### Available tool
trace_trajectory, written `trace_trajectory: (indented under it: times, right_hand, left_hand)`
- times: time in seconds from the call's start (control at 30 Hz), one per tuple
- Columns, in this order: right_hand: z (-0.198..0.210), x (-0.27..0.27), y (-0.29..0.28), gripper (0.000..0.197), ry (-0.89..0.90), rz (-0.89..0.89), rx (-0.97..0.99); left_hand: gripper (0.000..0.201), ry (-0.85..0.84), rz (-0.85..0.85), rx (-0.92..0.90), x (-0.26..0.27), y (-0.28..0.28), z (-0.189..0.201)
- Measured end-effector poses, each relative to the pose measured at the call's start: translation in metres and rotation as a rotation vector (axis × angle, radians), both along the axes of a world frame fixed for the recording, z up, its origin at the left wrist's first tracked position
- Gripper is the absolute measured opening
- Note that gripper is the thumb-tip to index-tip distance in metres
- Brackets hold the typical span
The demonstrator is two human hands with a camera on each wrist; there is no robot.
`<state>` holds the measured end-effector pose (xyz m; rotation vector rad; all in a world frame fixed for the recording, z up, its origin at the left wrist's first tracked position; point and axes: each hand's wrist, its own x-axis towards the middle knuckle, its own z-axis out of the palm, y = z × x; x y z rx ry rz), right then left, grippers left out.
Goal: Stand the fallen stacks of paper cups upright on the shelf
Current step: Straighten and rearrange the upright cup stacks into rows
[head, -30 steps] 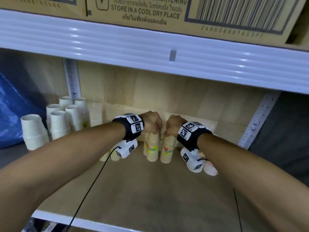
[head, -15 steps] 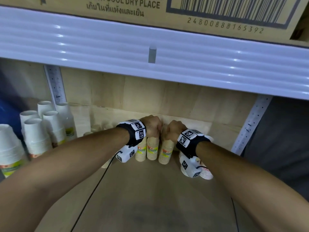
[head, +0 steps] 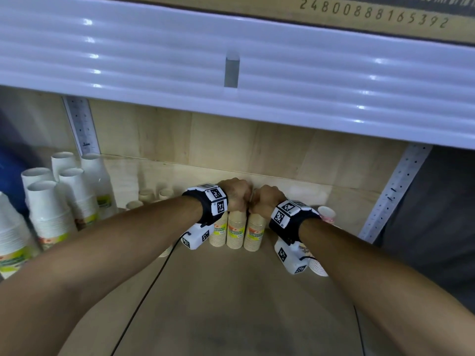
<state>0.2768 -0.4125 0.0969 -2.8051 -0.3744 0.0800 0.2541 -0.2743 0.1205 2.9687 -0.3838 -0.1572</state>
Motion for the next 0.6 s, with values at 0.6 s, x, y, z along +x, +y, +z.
trace_trajectory:
  times: [0.6]
  right_hand:
    - [0.054,-0.005,0.033,0.031,-0.173,0.073,-0.054]
  left_hand:
    - [0.036,-0.165,0.130,-0.039,-0.017,0.059,0.043]
